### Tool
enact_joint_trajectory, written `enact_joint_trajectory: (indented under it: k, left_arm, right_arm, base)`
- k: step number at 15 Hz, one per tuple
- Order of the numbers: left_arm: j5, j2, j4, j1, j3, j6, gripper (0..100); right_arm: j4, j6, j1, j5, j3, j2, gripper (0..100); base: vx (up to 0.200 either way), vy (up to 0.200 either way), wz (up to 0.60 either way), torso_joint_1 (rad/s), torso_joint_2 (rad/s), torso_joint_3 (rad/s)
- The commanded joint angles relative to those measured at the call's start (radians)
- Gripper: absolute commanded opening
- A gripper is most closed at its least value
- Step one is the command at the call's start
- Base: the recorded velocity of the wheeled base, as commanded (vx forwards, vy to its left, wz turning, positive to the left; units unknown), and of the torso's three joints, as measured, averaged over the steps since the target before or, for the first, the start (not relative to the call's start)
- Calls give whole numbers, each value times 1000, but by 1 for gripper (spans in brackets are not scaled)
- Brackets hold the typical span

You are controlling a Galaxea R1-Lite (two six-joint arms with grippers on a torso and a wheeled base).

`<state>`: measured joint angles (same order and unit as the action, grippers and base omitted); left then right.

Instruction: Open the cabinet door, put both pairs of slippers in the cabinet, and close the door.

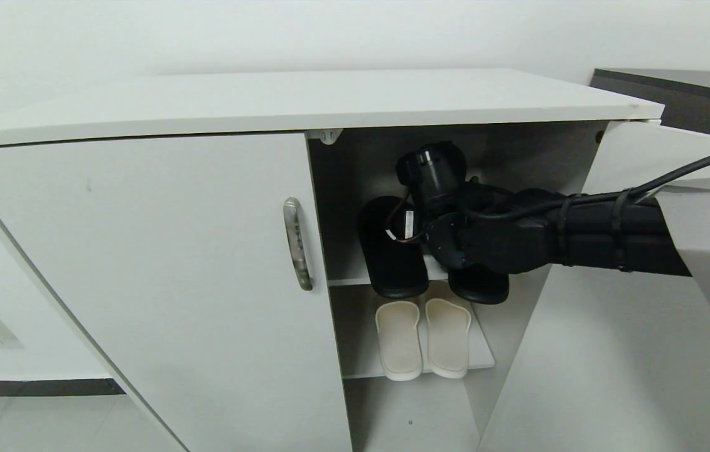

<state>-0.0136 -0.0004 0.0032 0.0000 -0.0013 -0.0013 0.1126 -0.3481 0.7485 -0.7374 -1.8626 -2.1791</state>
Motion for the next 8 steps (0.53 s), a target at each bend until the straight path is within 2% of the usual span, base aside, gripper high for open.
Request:
enact_joint_trajectory:
  k: [1,8]
  left_arm:
    - [0,0,0,0,1,0,0]
    - [0,0,0,0,1,-2,0]
  right_arm:
    - [-4,-2,22,-2,57,53,100]
    - [-111,-2,104,-37,327,208,100]
  base:
    - [0,0,0,0,0,0]
    - [0,0,0,0,0,0]
